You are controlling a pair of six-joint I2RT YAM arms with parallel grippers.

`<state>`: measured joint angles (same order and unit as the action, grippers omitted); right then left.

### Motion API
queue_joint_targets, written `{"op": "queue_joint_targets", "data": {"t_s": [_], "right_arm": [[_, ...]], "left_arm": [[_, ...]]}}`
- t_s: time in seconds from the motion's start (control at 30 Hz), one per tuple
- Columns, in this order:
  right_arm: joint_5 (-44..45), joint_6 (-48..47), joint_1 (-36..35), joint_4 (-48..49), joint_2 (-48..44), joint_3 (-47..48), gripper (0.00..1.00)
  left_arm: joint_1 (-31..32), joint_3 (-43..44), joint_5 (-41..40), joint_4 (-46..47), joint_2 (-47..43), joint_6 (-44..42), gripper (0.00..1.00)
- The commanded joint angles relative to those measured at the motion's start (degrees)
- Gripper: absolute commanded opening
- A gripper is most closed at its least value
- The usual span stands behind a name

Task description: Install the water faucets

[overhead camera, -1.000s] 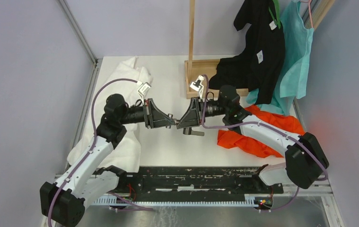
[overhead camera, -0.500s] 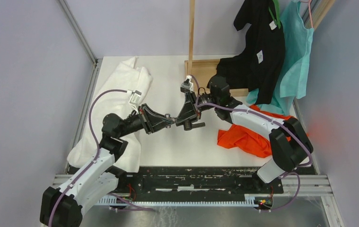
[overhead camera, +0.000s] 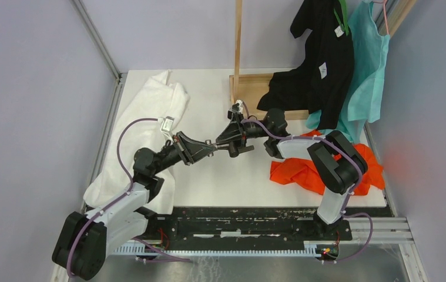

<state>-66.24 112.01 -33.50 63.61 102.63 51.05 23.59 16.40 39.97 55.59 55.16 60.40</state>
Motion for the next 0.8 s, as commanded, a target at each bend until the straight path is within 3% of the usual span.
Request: {"op": "queue_joint_targets", "data": {"t_s": [0.0,0.1,0.23,0.53,0.77], "right_arm": [[10.90,9.79,0.62,18.80,-0.41,1.13,0.47],[10.10,5.63,0.74,13.68,-2.70,1.19,0.59],[7.96,-7.28,1.43,-2.20,-6.95,1.47,0.74],[11.53,-46.09,4.00,-60.99,-16.64,9.43,0.82],[13.59,-56.14,10.21,-74.44,-18.02,13.23,0.89]], "left_arm": [[1.76,1.00,6.31,1.49,-2.72,1.06,0.03],[1.80,1.18,5.82,-1.80,-4.00,-1.03,0.03],[1.80,0.42,3.63,-2.07,-4.83,-1.45,0.03],[1.48,0.94,4.12,-3.41,-4.12,-1.16,0.03],[1.11,2.25,8.82,-1.28,-0.87,2.32,0.03]]}}
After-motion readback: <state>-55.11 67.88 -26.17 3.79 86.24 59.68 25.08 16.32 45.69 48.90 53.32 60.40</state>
